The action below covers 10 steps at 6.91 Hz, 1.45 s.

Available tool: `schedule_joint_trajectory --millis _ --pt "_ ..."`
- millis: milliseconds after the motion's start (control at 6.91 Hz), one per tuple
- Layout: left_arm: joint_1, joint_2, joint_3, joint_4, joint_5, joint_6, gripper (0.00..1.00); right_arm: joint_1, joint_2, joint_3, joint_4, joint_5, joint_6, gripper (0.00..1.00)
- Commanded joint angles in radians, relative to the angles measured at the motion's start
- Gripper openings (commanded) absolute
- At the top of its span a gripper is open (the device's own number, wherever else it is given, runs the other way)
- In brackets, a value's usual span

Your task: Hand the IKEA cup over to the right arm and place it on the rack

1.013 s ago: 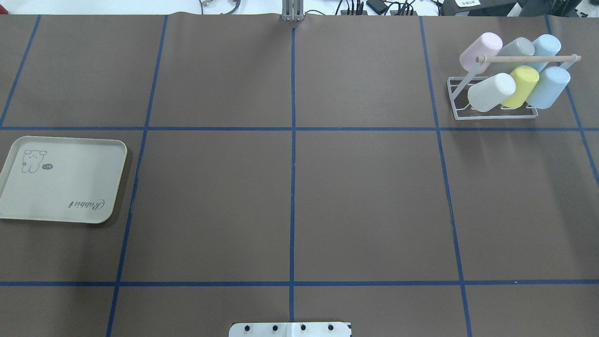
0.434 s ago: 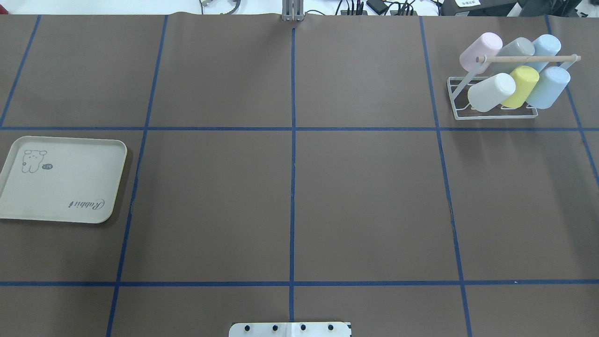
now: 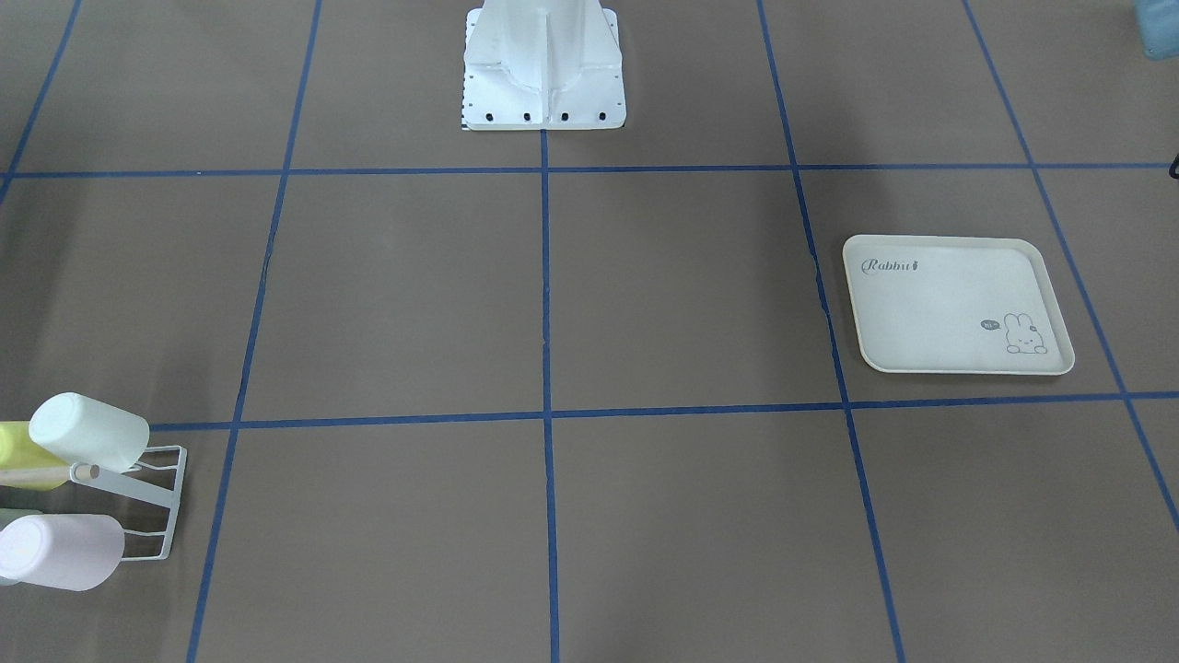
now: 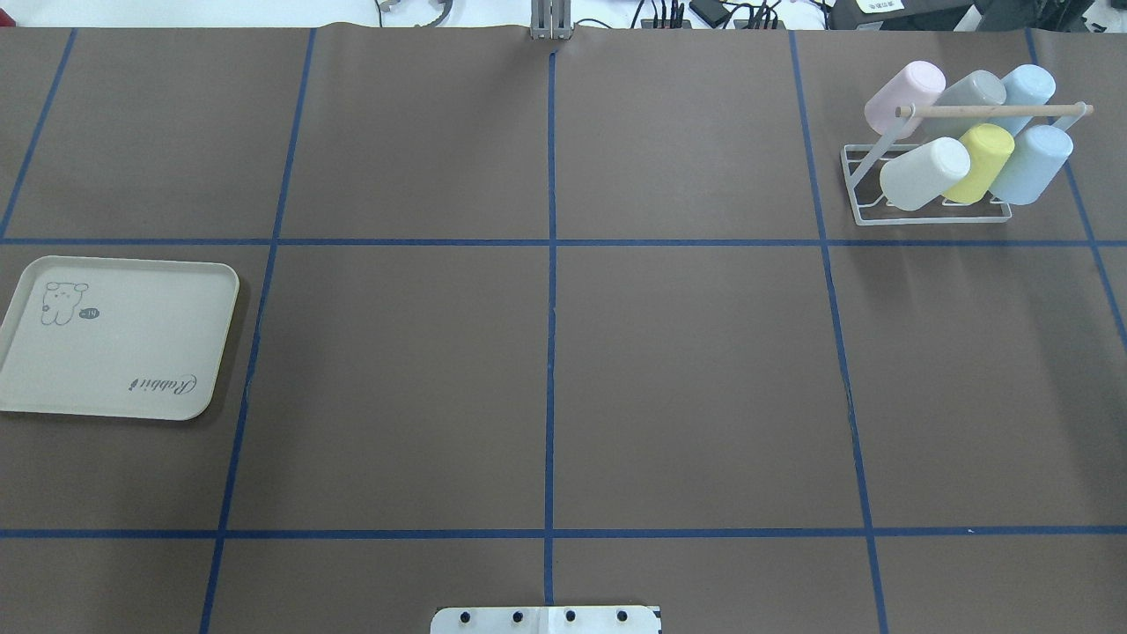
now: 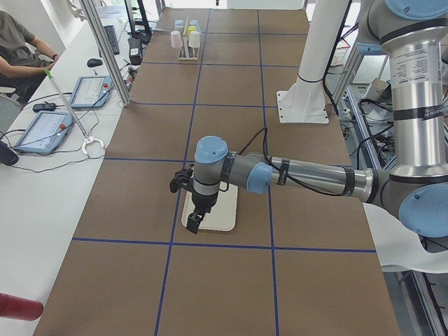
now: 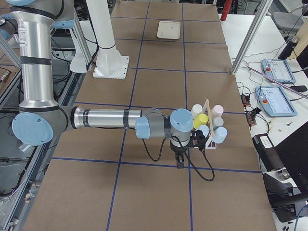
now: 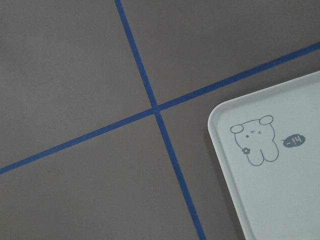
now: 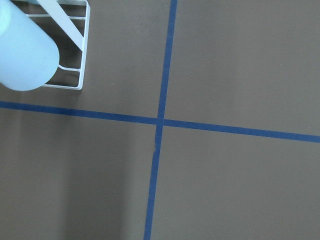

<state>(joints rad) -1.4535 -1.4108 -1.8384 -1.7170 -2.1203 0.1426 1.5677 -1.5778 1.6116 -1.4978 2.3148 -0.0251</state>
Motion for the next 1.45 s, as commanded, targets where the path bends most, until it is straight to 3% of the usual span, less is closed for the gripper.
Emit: schedule_joint_trajectory --millis 0,145,1303 --pt "-0.117 -0.005 0.086 0.011 -0.147 0.035 1.0 0.0 0.005 -0.007 -0.002 0.033 0.001 1.0" --pt "-0.12 -0.002 0.087 0.016 -0.227 0.035 1.0 0.0 0.008 -0.009 -0.004 0.047 0.002 1.0" --pt "-0.12 -0.007 0.057 0.013 -0.225 0.02 1.0 0.0 -0.008 -0.006 0.002 0.058 0.046 1.0"
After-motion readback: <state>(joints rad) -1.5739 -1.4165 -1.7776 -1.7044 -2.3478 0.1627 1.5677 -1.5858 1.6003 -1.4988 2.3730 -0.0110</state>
